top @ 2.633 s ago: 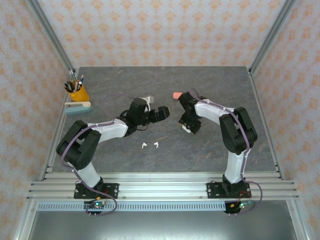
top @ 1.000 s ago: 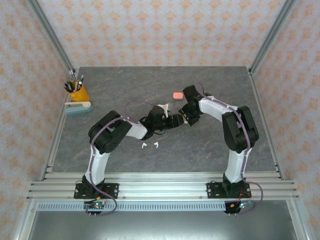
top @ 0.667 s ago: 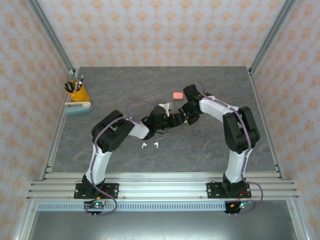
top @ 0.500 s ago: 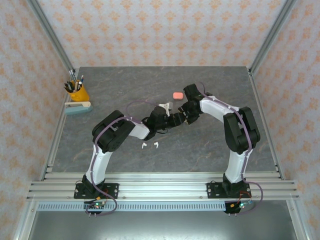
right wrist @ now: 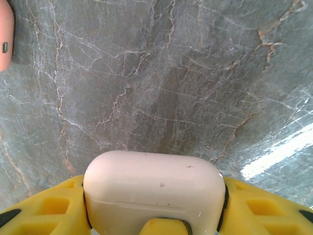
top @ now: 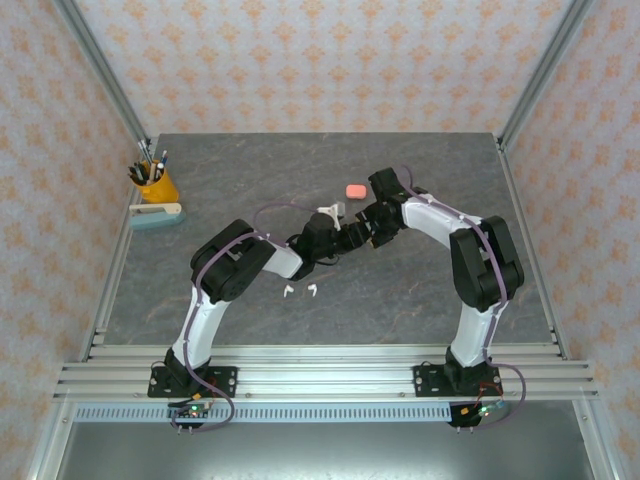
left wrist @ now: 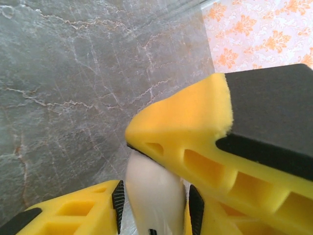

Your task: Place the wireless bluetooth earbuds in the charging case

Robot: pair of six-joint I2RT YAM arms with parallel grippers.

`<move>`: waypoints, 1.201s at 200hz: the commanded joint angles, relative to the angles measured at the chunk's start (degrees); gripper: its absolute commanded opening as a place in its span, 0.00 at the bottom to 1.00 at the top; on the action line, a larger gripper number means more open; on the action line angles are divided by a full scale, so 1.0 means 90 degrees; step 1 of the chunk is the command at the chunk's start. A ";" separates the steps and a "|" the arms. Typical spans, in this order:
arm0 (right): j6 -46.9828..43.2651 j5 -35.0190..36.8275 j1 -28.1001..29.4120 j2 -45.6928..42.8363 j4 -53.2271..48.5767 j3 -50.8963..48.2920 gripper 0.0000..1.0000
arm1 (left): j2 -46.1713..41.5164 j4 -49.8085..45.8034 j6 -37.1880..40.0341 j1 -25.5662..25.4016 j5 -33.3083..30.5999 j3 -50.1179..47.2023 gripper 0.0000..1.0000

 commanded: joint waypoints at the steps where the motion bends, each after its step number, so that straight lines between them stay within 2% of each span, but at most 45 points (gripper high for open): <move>1: 0.0127 -0.0067 0.0001 -0.0274 -0.0010 -0.0160 0.54 | 0.0123 0.0279 -0.0058 -0.0039 -0.0238 0.0295 0.36; 30: 0.0117 -0.0072 -0.0030 -0.0348 0.0016 -0.0142 0.56 | 0.0141 0.0183 -0.0067 -0.0038 -0.0171 0.0447 0.23; 57: -0.0128 -0.0124 -0.0260 -0.0500 0.0095 0.0075 0.70 | 0.0018 0.0009 -0.0028 -0.0034 -0.0115 0.0360 0.19; 96: -0.0940 -0.0008 -0.0790 -0.1020 -0.0293 0.0482 0.74 | -0.0612 -0.0675 0.0368 0.0176 0.0206 0.0036 0.14; 119: -0.1420 -0.0093 -0.1149 -0.1368 0.0032 0.0167 0.73 | -0.1129 -0.1503 0.0911 0.0492 0.0758 0.0065 0.10; 146: -0.2356 -0.0288 -0.1369 -0.1851 0.1042 -0.0447 0.72 | -0.1603 -0.2545 0.1764 0.0900 0.1665 0.0374 0.06; 176: -0.3651 -0.1466 -0.1368 -0.2190 0.2362 -0.0952 0.71 | -0.2071 -0.3846 0.2789 0.1227 0.2597 0.0848 0.02; 214: -0.3908 -0.2925 -0.1276 -0.2237 0.3358 -0.1323 0.69 | -0.2418 -0.4630 0.3538 0.1440 0.3363 0.1160 0.00; 240: -0.3996 -0.3360 -0.1015 -0.2201 0.3745 -0.1457 0.68 | -0.2491 -0.4904 0.3701 0.1472 0.3595 0.1332 0.00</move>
